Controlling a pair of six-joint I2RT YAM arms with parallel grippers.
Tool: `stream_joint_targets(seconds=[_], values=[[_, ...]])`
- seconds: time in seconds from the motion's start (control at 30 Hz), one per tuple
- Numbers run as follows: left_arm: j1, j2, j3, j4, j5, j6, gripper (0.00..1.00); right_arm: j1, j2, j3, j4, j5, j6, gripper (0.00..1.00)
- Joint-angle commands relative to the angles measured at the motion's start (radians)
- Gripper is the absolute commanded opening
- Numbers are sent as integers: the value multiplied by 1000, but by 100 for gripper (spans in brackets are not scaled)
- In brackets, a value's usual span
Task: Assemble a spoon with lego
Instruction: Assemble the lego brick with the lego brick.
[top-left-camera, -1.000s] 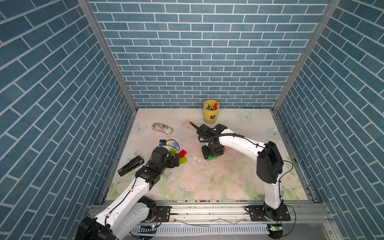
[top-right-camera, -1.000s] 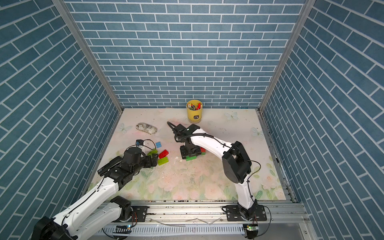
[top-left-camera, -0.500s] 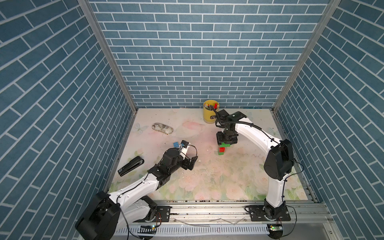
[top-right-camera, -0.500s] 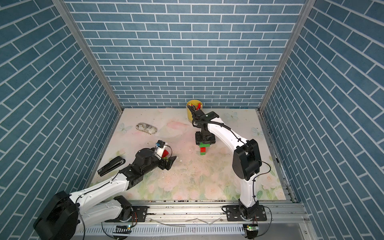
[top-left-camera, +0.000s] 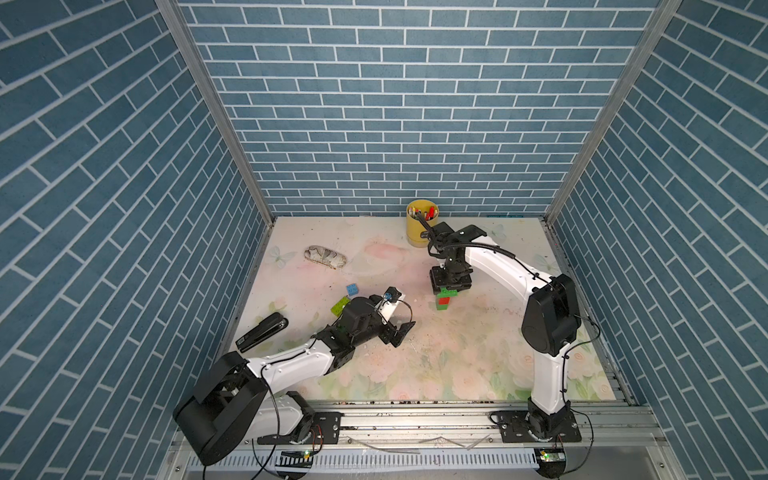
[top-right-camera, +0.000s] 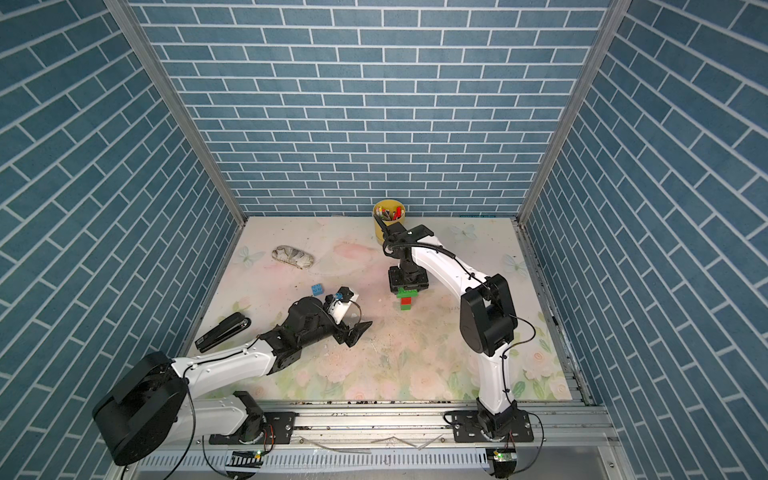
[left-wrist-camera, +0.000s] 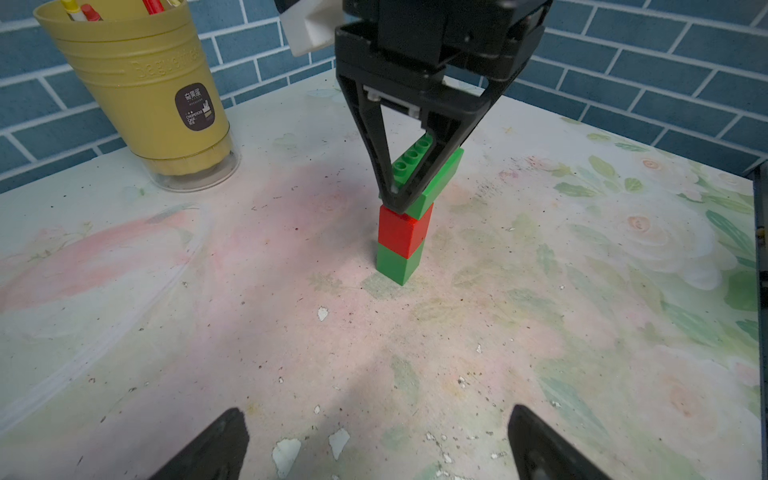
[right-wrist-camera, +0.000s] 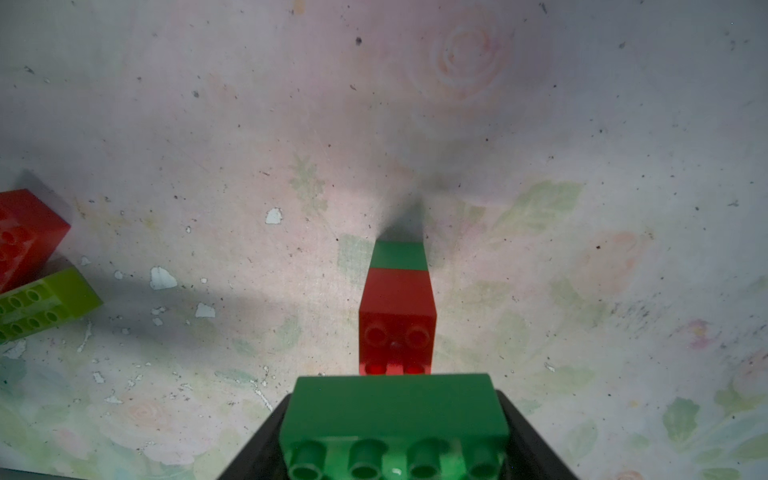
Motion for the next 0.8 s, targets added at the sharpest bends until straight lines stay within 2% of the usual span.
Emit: stream_joint_targets(seconds=[0.0, 0.77], values=[[-7, 3, 24, 25, 11, 10, 99, -5, 22, 0, -3, -11, -27, 56], [-7, 5, 14, -1, -14, -6, 99, -18, 120, -11, -23, -19, -8, 54]])
